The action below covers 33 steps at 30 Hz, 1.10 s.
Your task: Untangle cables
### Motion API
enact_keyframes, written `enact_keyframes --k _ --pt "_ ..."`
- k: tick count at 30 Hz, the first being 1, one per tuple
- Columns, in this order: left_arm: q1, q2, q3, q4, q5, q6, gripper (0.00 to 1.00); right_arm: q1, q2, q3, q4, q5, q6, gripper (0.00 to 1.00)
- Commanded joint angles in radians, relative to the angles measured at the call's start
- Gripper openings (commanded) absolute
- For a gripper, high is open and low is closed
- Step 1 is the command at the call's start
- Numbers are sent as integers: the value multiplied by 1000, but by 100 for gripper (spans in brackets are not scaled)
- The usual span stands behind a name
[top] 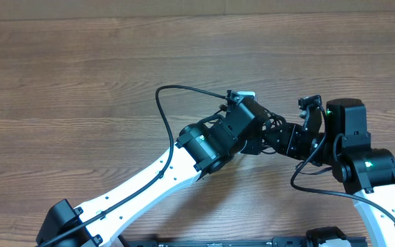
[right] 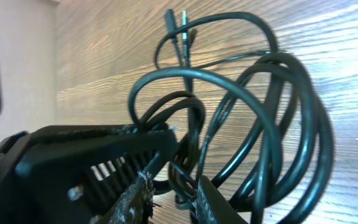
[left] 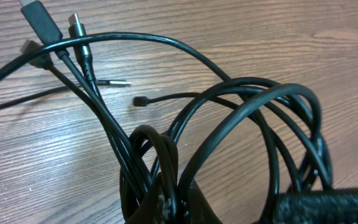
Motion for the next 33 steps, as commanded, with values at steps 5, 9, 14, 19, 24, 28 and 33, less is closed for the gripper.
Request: enact_keyframes --k 5,9,14,19,24,28,33 --pt "3 -19 11 13 19 19 4 -2 16 4 -6 93 42 25" --pt "3 -20 11 25 26 -22 4 -2 45 4 -13 93 42 48" --pt "3 -21 11 74 79 -22 4 -2 86 4 -19 93 42 49" --pt "3 -21 11 80 76 -51 4 -2 114 4 -19 93 42 48" --pt "4 -21 11 76 35 -71 4 -2 119 4 -33 93 41 54" --pt "5 -21 11 39 -29 -70 4 -2 119 4 -35 93 41 82" --pt "4 -21 11 40 -55 -71 4 -2 121 4 -46 85 42 89"
